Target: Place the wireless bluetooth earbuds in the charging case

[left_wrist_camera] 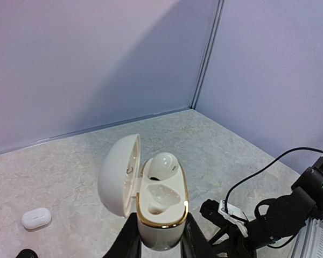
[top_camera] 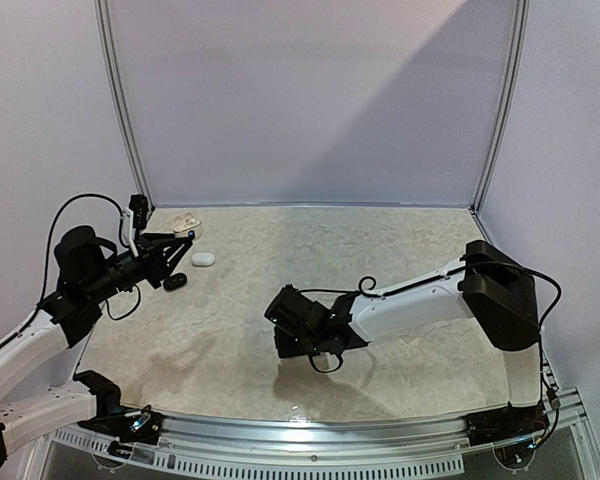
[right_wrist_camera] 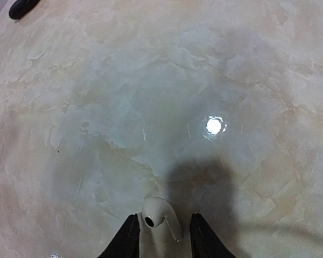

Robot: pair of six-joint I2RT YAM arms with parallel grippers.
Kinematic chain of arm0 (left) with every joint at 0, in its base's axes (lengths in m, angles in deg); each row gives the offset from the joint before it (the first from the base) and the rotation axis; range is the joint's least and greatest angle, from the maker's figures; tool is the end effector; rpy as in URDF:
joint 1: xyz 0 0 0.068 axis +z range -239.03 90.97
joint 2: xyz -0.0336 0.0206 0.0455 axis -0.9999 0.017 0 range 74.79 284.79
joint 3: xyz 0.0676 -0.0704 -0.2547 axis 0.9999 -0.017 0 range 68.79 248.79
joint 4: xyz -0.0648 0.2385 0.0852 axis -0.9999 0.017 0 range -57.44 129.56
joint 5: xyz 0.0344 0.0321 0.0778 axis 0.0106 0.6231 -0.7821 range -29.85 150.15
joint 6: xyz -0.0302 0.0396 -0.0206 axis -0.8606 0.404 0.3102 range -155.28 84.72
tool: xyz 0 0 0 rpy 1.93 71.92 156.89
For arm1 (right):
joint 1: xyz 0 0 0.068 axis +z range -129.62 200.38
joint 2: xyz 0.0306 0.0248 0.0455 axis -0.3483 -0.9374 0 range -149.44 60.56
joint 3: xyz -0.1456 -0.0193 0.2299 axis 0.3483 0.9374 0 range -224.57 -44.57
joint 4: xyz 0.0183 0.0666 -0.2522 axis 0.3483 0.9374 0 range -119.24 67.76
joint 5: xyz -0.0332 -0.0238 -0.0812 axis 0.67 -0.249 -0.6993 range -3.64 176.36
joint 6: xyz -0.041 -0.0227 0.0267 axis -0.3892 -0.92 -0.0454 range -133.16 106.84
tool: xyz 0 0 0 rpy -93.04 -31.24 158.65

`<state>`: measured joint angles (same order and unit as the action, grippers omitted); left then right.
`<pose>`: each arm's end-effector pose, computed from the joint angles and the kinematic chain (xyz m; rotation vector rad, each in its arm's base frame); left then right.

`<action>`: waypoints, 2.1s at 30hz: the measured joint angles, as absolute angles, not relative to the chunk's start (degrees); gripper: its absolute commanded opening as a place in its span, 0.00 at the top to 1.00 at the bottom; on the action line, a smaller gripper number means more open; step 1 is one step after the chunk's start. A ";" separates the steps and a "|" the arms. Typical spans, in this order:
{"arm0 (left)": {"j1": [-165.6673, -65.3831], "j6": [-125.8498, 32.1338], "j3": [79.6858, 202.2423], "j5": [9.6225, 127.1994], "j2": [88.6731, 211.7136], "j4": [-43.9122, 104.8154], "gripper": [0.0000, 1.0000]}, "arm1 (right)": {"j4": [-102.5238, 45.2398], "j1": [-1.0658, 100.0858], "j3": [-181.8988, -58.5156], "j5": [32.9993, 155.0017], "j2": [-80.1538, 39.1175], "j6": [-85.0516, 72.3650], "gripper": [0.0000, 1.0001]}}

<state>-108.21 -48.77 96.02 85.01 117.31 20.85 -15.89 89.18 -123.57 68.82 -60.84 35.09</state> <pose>0.1686 -0.0744 0.2784 0.4236 1.6330 -0.7858 0.1690 0.4061 0.1286 -0.3339 2.5181 0.4623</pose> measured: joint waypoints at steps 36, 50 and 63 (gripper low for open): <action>-108.21 -48.56 95.62 85.03 117.31 20.87 1.00 | 14.60 87.21 -152.91 75.86 -73.98 7.38 0.65; -108.21 -48.53 95.38 85.03 117.57 20.87 1.00 | 17.63 87.21 -153.91 75.94 -74.20 5.48 0.96; -108.07 -46.35 95.23 95.02 118.62 15.41 1.00 | 10.27 85.88 -149.65 73.87 -60.12 0.51 1.00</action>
